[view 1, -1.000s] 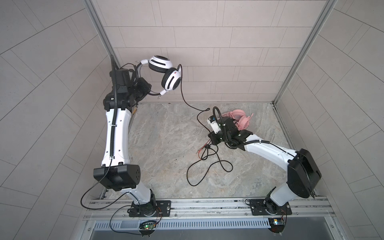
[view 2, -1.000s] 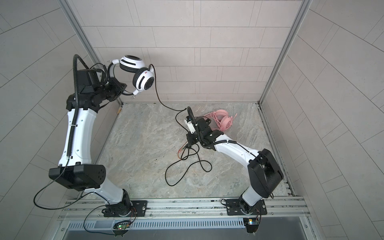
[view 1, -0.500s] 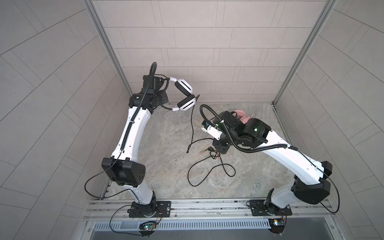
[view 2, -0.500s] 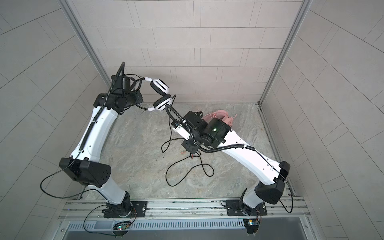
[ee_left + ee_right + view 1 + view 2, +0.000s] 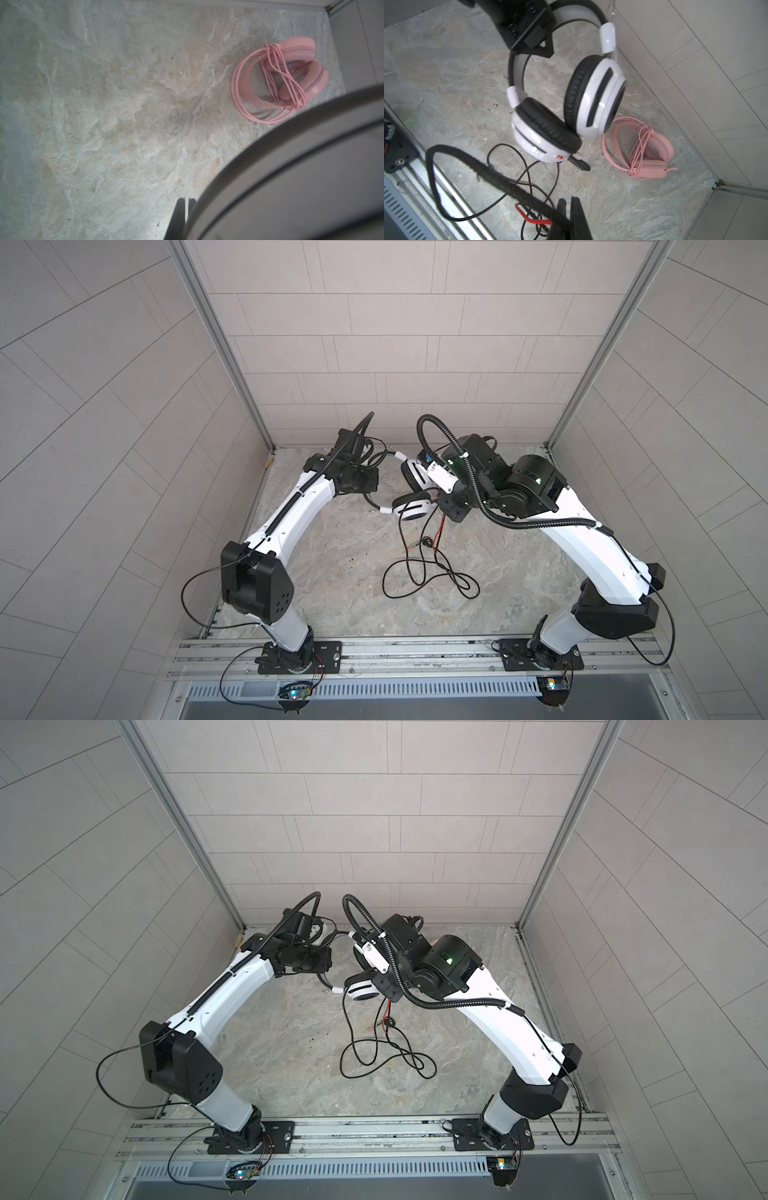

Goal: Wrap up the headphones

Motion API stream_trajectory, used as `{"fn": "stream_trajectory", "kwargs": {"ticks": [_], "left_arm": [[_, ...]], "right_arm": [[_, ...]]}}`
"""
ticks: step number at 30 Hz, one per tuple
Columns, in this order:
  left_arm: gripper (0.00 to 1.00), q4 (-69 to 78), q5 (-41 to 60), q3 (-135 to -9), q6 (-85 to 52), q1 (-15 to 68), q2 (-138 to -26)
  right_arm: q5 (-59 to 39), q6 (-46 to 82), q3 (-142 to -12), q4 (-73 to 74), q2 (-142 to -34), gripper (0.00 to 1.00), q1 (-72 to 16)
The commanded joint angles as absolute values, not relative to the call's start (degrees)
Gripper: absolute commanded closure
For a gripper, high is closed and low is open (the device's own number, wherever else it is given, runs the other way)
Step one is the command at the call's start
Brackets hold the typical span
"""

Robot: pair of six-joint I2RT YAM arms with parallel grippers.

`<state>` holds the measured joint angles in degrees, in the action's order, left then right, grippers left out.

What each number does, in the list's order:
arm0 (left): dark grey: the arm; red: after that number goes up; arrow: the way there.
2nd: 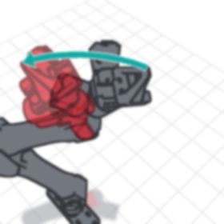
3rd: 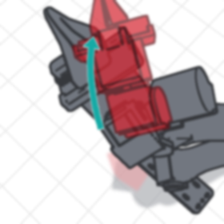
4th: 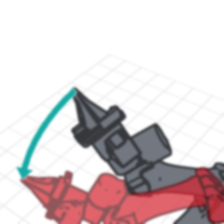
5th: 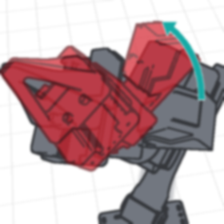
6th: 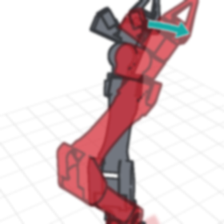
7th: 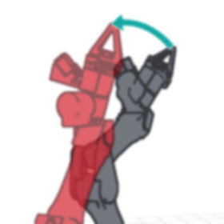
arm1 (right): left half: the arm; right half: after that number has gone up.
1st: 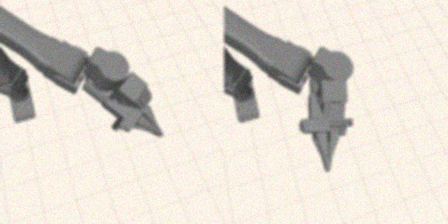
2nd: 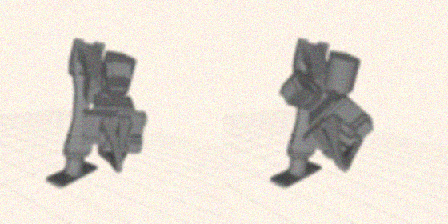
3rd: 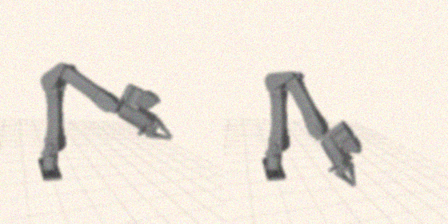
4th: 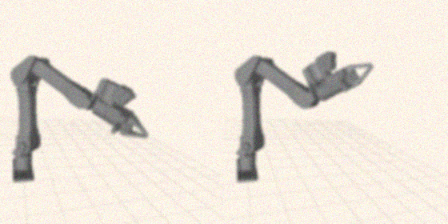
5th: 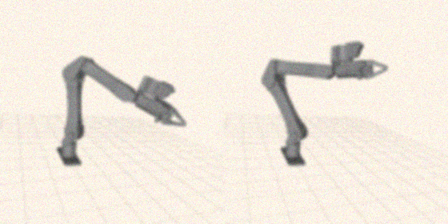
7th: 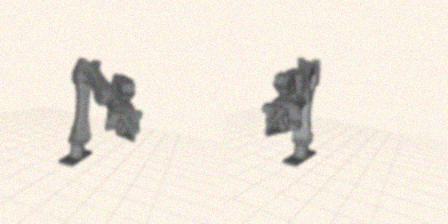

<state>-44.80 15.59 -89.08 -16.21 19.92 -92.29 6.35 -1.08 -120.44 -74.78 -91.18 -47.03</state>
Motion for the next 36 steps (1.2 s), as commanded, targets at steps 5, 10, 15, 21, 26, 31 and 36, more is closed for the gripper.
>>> {"fn": "stream_trajectory", "kwargs": {"ticks": [5,10,15,21,26,31,36], "left_arm": [[1.0,-39.74,36.2,-85.65,-17.68,20.55,-87.0],[1.0,-40.9,41.91,-83.97,-15.83,21.27,-87.99],[1.0,-41.75,45.54,-82.27,-14.67,22.18,-88.18],[1.0,-44.38,48.1,-81.27,-11.97,22.76,-87.94],[1.0,-45.91,47.67,-80.9,-10.19,22.76,-88.0],[1.0,-46.92,44.21,-81.36,-9.82,22.59,-88.22],[1.0,-47.53,39.36,-83.51,-11.48,22.28,-89.83]], "right_arm": [[10.39,-0.56,-120.51,-72.45,-89.56,1.0,-42.68],[12.94,-0.56,-120.15,-71.37,-88.91,1.0,-41.23],[13.13,-0.26,-119.51,-69.27,-88.49,1.0,-40.23],[12.46,-0.22,-119.81,-68.32,-89.3,1.0,-38.32],[9.18,1.15,-118.38,-66.18,-89.3,1.0,-34.36],[5.36,2.89,-115.57,-63.81,-86.99,1.0,-32.17],[-5.89,2.88,-116.23,-64.37,-86.5,1.0,-34.26]]}}
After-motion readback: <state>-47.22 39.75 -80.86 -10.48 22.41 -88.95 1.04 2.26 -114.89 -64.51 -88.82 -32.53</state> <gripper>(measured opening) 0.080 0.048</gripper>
